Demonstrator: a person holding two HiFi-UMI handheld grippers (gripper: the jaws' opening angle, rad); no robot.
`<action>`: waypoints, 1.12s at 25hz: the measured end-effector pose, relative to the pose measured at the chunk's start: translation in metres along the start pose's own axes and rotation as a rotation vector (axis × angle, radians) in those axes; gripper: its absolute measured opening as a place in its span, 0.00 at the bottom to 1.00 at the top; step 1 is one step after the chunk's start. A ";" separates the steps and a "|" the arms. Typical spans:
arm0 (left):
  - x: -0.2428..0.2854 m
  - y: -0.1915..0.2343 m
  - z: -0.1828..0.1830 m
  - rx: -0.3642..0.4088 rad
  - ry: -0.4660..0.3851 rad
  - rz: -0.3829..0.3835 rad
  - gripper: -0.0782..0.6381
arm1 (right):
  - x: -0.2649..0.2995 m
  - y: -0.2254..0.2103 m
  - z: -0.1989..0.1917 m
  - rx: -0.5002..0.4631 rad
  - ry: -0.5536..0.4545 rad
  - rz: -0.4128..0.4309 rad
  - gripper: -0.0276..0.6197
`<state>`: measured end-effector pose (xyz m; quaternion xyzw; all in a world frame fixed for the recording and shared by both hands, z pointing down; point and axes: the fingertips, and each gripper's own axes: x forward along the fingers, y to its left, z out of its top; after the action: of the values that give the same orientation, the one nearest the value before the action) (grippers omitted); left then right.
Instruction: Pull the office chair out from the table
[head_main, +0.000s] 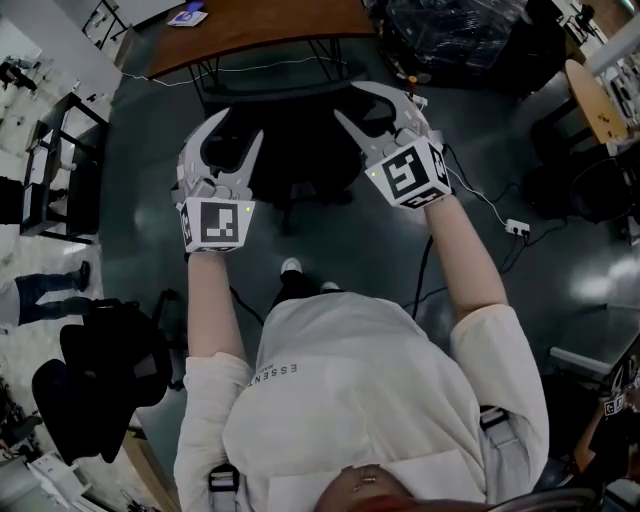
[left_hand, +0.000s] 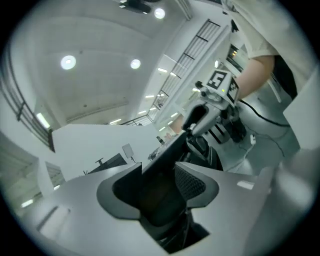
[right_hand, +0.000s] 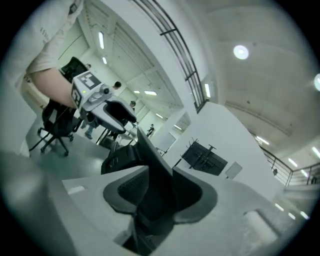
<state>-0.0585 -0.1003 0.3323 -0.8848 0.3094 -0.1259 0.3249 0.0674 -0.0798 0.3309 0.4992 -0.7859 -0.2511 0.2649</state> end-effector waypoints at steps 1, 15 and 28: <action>-0.008 -0.002 0.006 -0.067 -0.031 0.030 0.40 | -0.007 0.004 0.000 0.057 -0.018 -0.024 0.24; -0.122 -0.048 0.016 -0.641 -0.164 0.271 0.13 | -0.082 0.111 -0.016 0.515 -0.048 -0.140 0.03; -0.262 -0.121 0.023 -0.721 -0.106 0.207 0.13 | -0.186 0.222 0.006 0.636 0.051 -0.174 0.03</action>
<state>-0.1962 0.1480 0.3883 -0.9117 0.4044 0.0704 0.0193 -0.0141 0.1747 0.4415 0.6281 -0.7726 -0.0021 0.0928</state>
